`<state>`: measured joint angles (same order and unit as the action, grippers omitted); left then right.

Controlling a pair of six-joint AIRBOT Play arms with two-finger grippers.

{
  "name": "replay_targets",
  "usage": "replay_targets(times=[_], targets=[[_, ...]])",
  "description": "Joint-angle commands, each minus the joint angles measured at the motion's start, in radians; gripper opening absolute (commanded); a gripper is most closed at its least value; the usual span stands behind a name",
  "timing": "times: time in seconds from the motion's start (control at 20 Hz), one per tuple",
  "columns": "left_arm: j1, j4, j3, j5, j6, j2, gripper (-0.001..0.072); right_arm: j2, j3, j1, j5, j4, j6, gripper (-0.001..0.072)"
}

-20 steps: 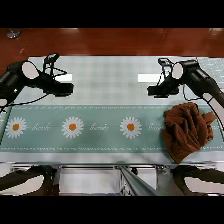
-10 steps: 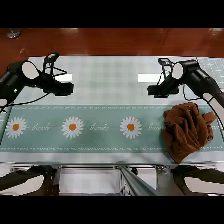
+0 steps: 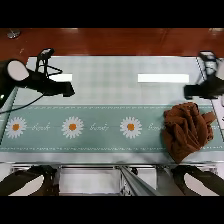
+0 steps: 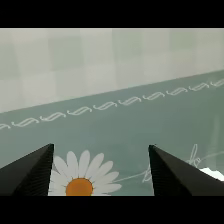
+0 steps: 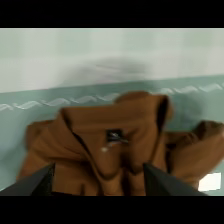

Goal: Fold the shirts.

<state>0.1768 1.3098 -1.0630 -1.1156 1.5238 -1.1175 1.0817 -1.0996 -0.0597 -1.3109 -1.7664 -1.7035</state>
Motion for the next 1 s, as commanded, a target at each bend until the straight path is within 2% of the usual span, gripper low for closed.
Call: replay_targets(times=[0.0, 0.1, 0.2, 0.5, 0.55, 0.6, 0.65, 0.7, 0.8, 0.95], targets=[[0.069, -0.004, 0.257, 0.16, 0.085, 0.277, 0.0702, -0.246, 0.272, -0.215, 0.148, 0.036, -0.043, 0.0628], [0.113, -0.004, 0.474, 0.255, 0.184, 0.425, 0.0702, -0.298, 0.443, -0.28, 0.261, 0.125, -0.034, 0.0628], [0.11, 0.0, 0.582, 0.256, 0.249, 0.469, 0.0702, -0.267, 0.525, -0.293, 0.319, 0.15, -0.027, 0.0629], [0.102, -0.001, 0.588, 0.313, 0.259, 0.387, 0.0702, -0.011, 0.526, -0.293, 0.36, 0.236, 0.041, 0.062], [0.102, -0.001, 0.576, 0.315, 0.258, 0.364, 0.0702, 0.017, 0.513, -0.293, 0.351, 0.271, 0.071, 0.0567], [0.102, -0.001, 0.562, 0.312, 0.258, 0.34, 0.0702, 0.034, 0.484, -0.293, 0.335, 0.319, 0.113, 0.0333], [0.102, 0.0, 0.544, 0.309, 0.255, 0.32, 0.0702, 0.035, 0.441, -0.293, 0.315, 0.369, 0.169, 0.0052], [0.101, 0.001, 0.516, 0.296, 0.222, 0.308, 0.0702, 0.023, 0.376, -0.293, 0.297, 0.423, 0.216, 0.0029], [0.077, 0.008, 0.438, 0.246, 0.153, 0.312, 0.0702, -0.023, 0.201, -0.292, 0.269, 0.499, 0.251, 0.0029], [0.001, 0.019, 0.308, 0.047, 0.064, 0.359, 0.0702, -0.115, -0.118, -0.289, 0.25, 0.557, 0.276, 0.0029]])
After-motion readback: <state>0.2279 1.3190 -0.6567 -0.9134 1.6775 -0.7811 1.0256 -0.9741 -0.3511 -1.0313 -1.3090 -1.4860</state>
